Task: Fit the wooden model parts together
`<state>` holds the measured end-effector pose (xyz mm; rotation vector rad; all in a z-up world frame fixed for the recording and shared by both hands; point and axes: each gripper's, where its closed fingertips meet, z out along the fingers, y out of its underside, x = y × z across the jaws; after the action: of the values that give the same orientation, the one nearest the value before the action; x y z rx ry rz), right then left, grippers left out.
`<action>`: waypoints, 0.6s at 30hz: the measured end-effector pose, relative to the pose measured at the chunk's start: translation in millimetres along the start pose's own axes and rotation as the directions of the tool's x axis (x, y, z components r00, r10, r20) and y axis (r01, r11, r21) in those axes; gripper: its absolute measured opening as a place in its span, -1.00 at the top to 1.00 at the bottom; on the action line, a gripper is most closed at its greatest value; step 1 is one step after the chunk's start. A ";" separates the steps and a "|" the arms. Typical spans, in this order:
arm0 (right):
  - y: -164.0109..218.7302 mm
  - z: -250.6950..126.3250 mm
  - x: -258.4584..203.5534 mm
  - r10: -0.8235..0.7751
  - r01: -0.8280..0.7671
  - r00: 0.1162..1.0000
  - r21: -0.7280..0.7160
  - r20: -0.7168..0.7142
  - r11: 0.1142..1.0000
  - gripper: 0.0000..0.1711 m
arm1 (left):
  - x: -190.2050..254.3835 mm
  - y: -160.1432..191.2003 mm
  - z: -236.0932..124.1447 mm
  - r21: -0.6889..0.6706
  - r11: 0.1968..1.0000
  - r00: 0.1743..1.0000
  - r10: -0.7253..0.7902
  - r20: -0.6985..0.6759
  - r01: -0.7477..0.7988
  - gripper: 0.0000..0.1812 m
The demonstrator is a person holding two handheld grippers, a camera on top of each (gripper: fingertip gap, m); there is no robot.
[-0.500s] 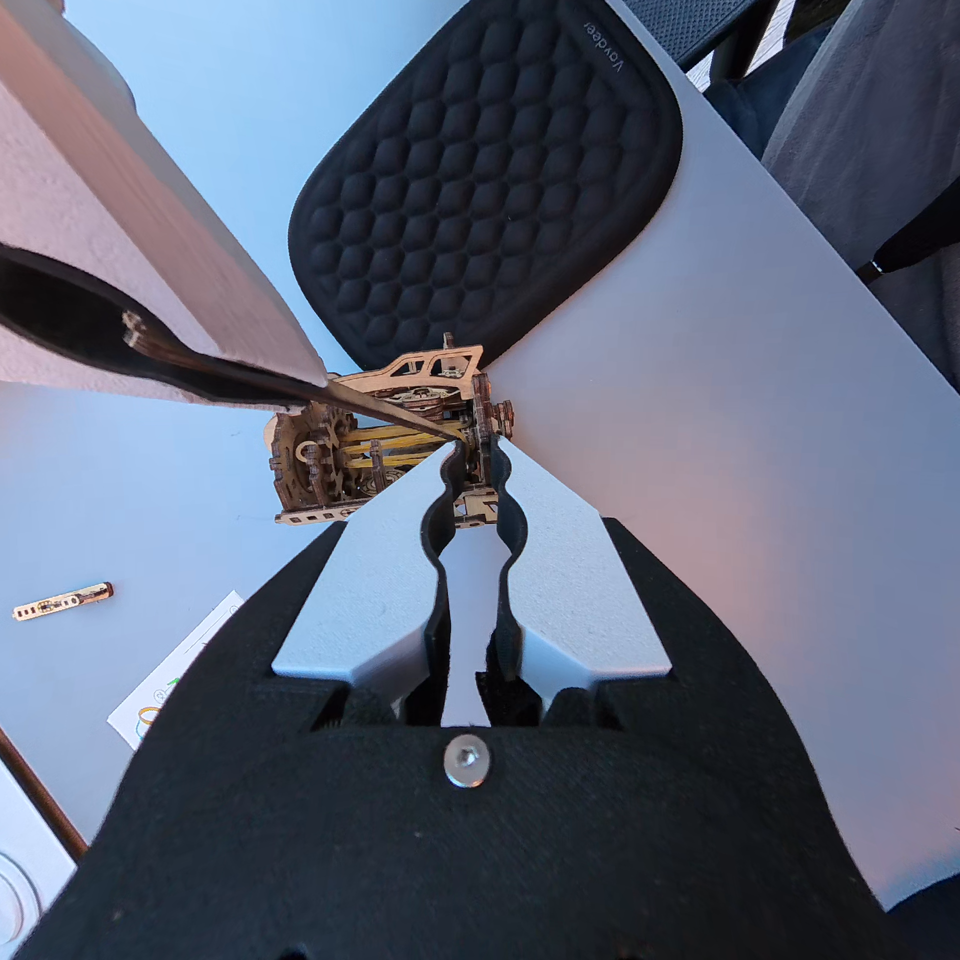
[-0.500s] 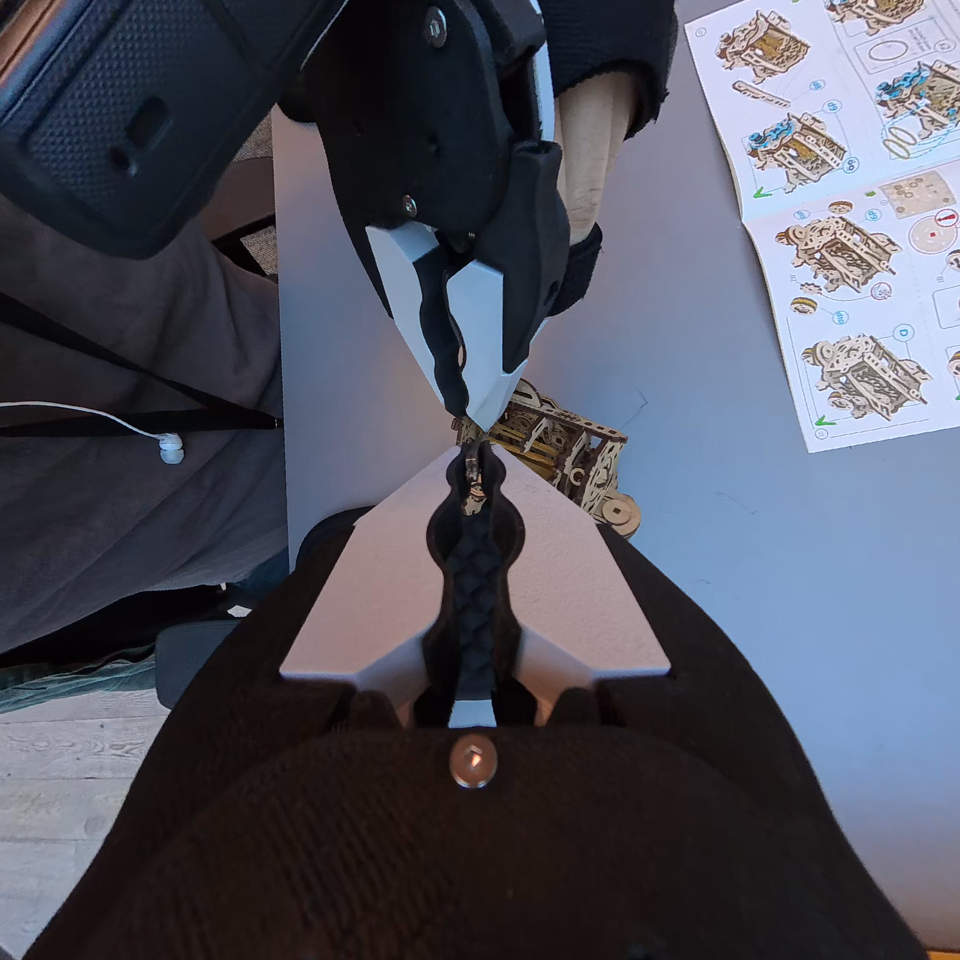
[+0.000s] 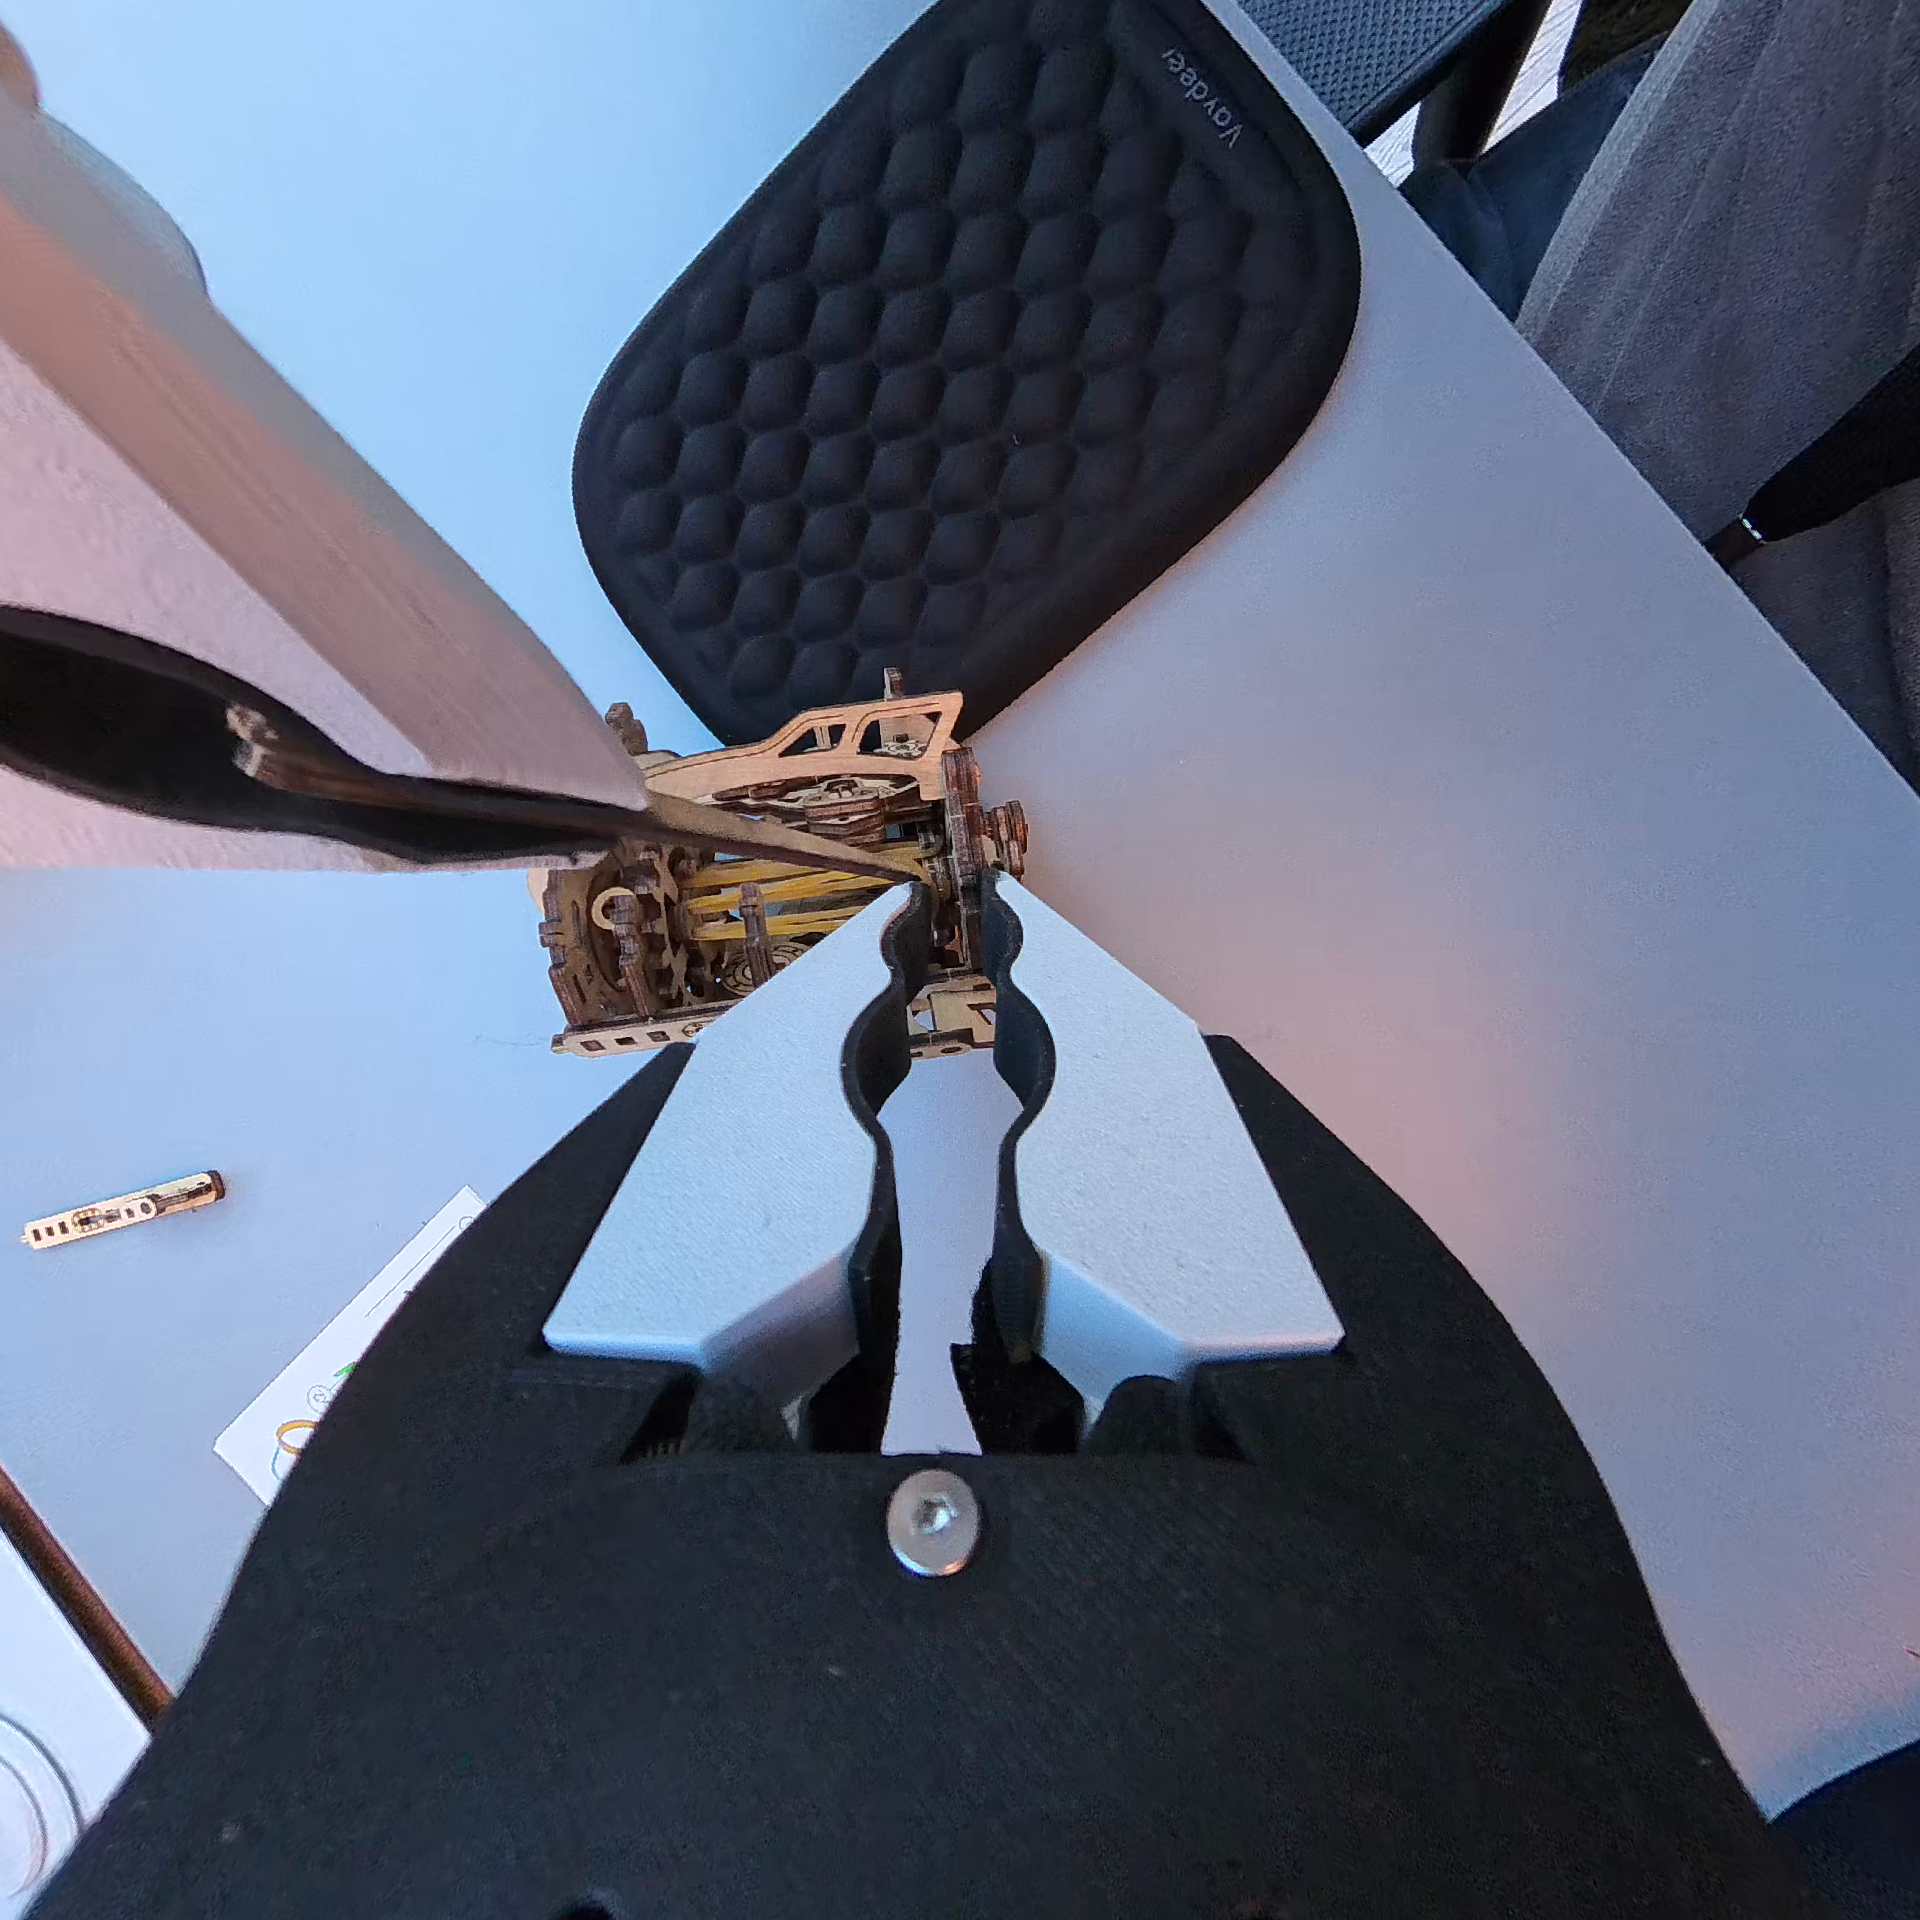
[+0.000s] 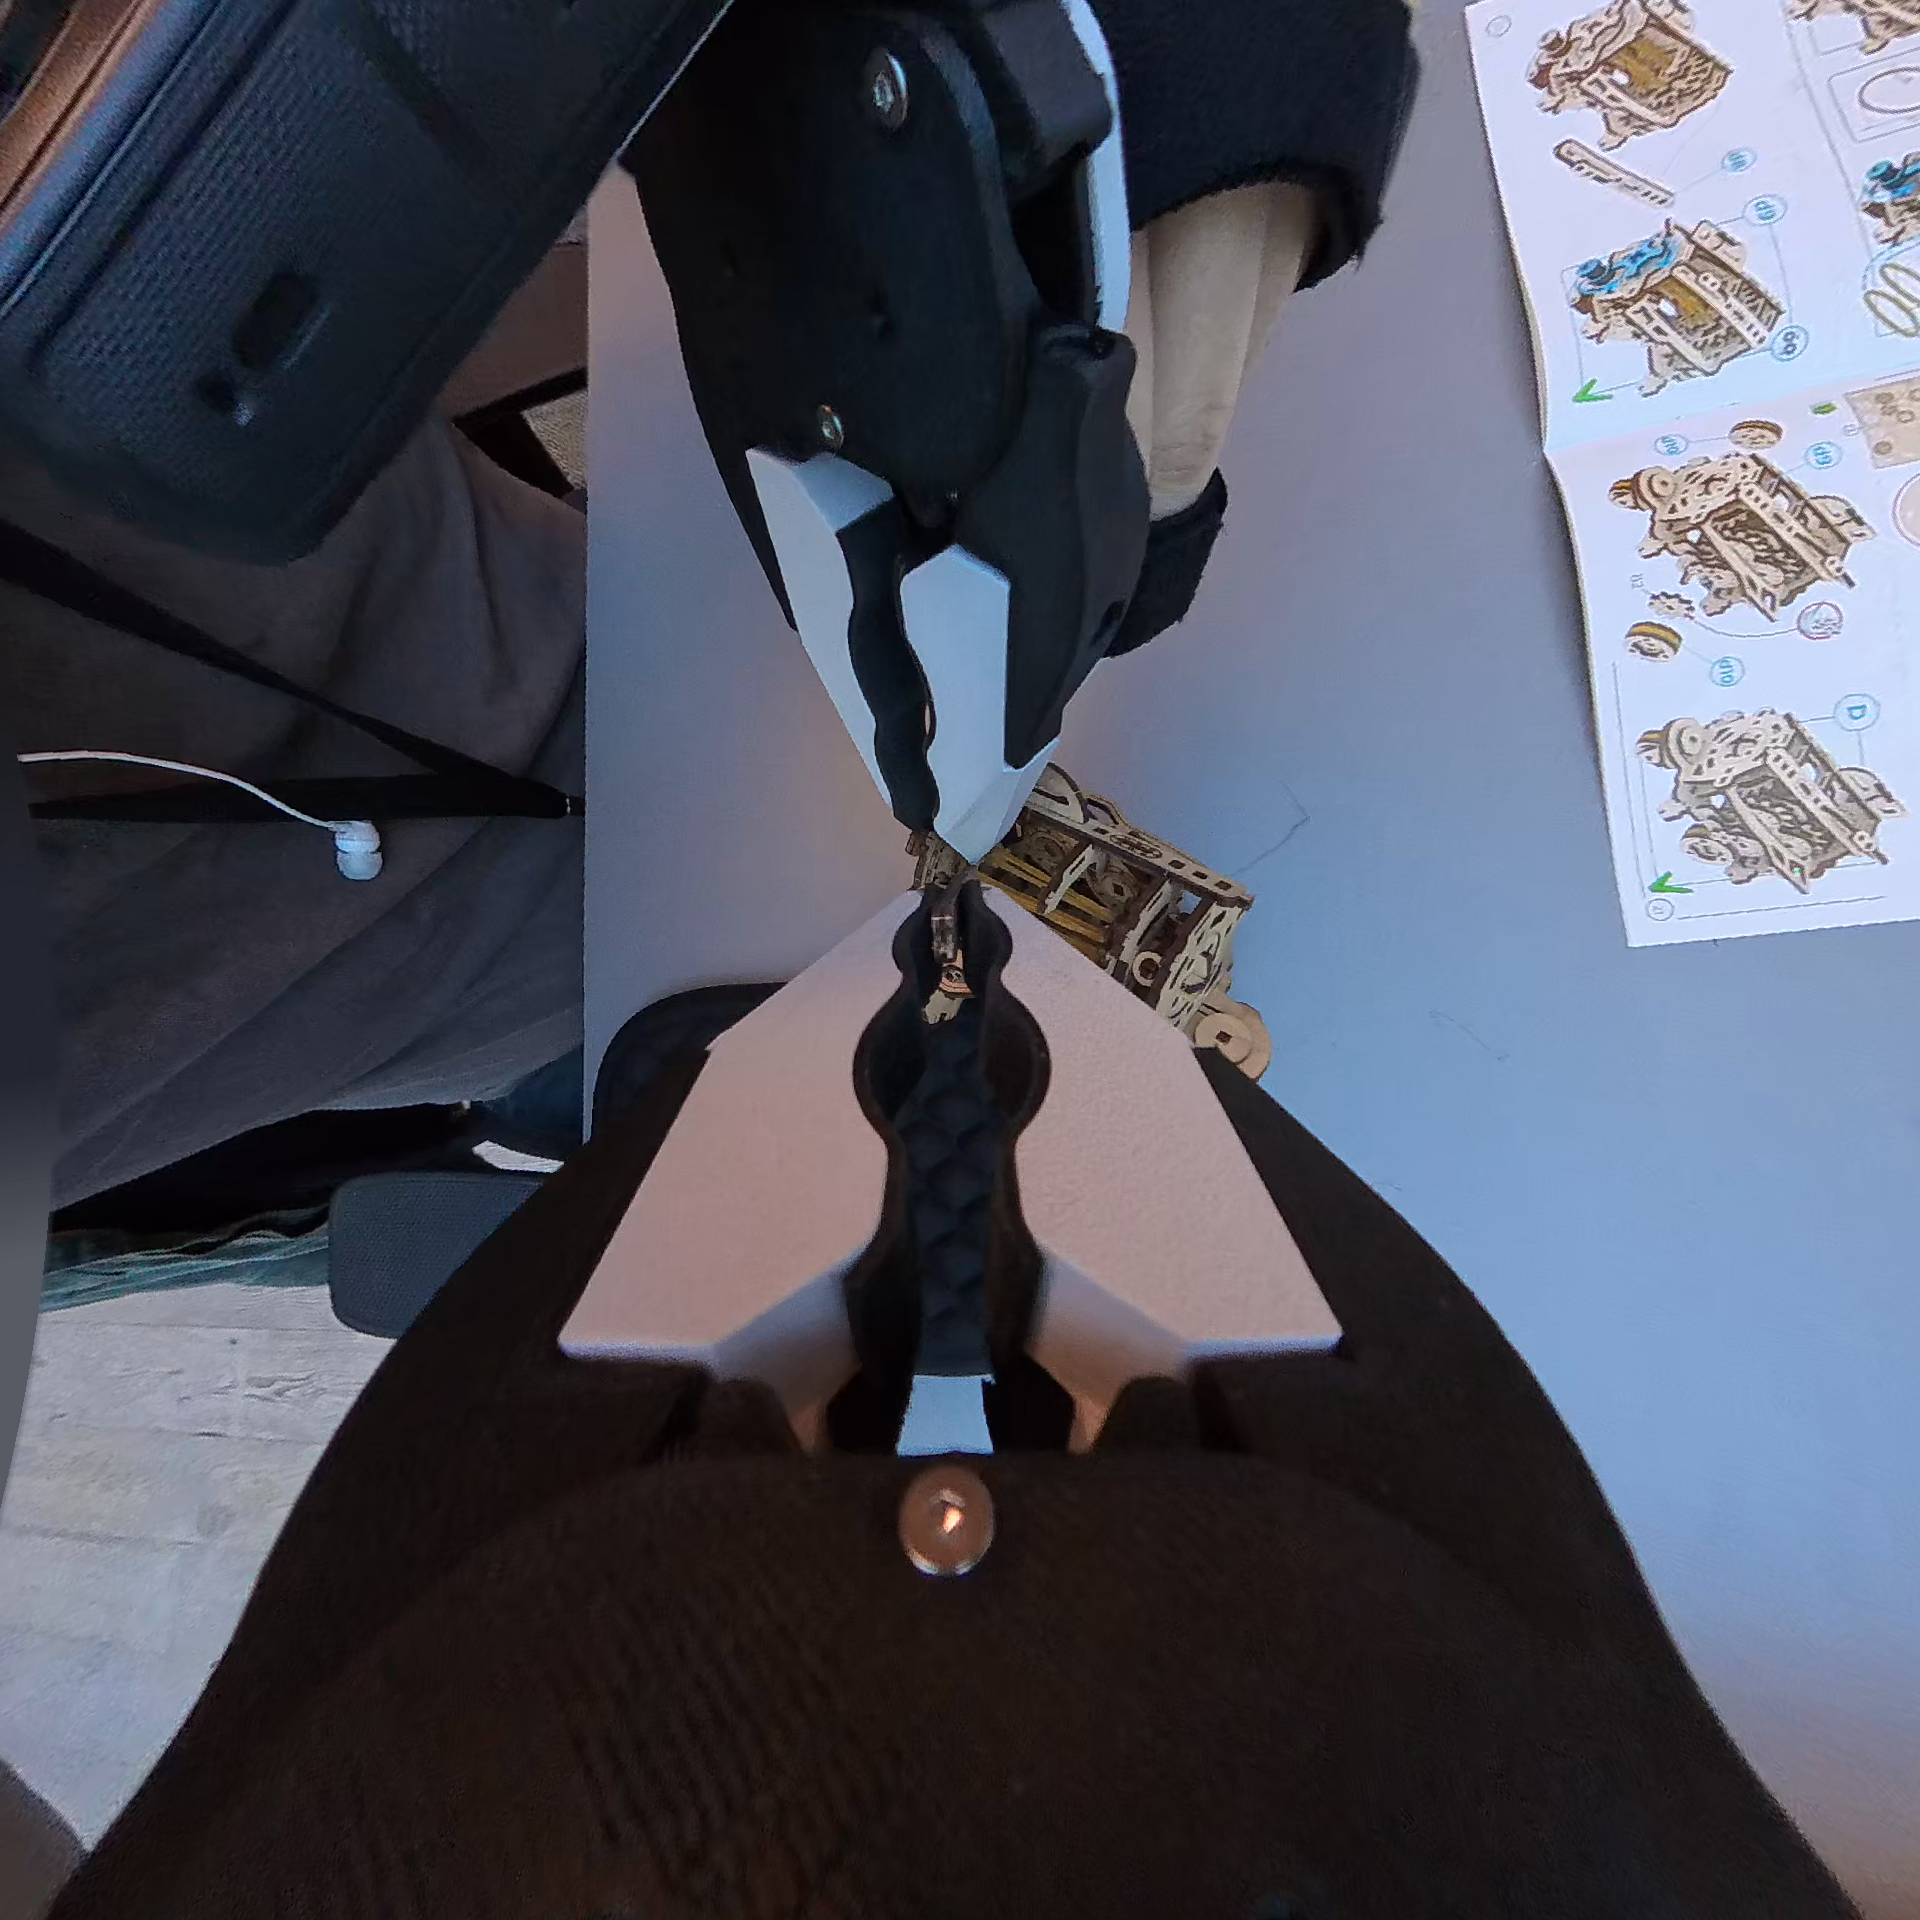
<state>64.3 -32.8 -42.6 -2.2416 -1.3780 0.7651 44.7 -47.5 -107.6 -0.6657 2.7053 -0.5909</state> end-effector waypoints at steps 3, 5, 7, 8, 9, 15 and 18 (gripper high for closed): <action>-0.2 0.1 2.2 0.023 -0.023 0.999 -0.003 0.033 1.000 0.99 | 0.0 0.1 0.0 0.005 1.000 1.000 -0.004 0.002 0.004 0.92; -0.2 0.0 3.8 0.038 -0.037 0.998 -0.007 0.053 0.999 0.99 | 0.0 -0.1 0.0 0.009 1.000 1.000 -0.003 0.004 0.003 0.92; -0.3 0.2 5.2 0.055 -0.054 0.996 -0.013 0.073 0.998 0.99 | 0.0 -0.1 0.0 0.009 1.000 1.000 -0.003 0.004 0.003 0.92; -0.5 0.3 5.8 0.063 -0.062 0.995 -0.016 0.083 0.998 0.99 | 0.1 -0.2 0.1 0.008 1.000 1.000 -0.001 0.004 0.001 0.92; -0.4 0.3 6.0 0.068 -0.067 0.993 -0.020 0.094 0.998 0.99 | 0.4 -0.4 0.1 0.008 1.000 1.000 0.001 0.004 -0.001 0.92; -1.2 0.3 1.9 0.030 -0.029 0.998 -0.014 0.057 0.999 0.99 | 0.6 0.1 0.1 0.012 1.000 1.000 -0.002 0.007 0.002 0.92; 0.4 -0.6 0.7 0.034 -0.034 0.999 0.000 0.037 0.999 0.98 | 0.5 -0.4 0.3 0.016 1.000 1.000 -0.004 0.004 0.004 0.92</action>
<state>65.1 -32.5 -42.6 -2.2668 -1.3591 0.8222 44.5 -48.1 -107.8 -0.6674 2.6933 -0.6100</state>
